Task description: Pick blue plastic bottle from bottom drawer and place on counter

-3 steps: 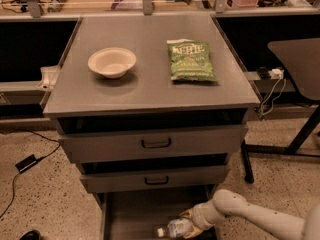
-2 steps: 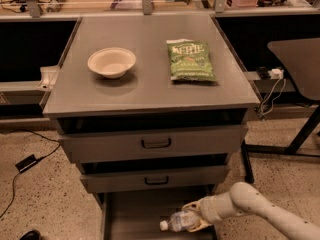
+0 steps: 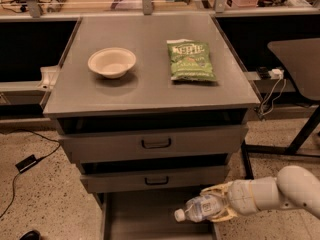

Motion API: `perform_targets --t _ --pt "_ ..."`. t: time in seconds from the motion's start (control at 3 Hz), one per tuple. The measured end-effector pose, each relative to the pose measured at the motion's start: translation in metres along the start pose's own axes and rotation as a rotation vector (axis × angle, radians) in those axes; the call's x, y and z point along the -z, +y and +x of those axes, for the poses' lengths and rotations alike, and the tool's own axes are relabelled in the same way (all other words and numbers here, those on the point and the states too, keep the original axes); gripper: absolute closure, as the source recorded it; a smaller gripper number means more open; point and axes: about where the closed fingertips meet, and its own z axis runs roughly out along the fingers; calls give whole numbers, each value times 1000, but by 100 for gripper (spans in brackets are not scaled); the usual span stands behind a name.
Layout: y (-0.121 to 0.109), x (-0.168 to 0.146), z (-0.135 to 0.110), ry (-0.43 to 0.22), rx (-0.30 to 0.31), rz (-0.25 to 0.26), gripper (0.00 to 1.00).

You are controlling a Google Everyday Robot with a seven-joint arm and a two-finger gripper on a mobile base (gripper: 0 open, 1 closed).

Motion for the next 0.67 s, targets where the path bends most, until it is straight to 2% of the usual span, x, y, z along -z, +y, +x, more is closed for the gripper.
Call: perform_targets --t 0.33,0.67 --pt "-43 65 -49 32 3 73 100" --pt "-117 139 -113 67 -24 152 100"
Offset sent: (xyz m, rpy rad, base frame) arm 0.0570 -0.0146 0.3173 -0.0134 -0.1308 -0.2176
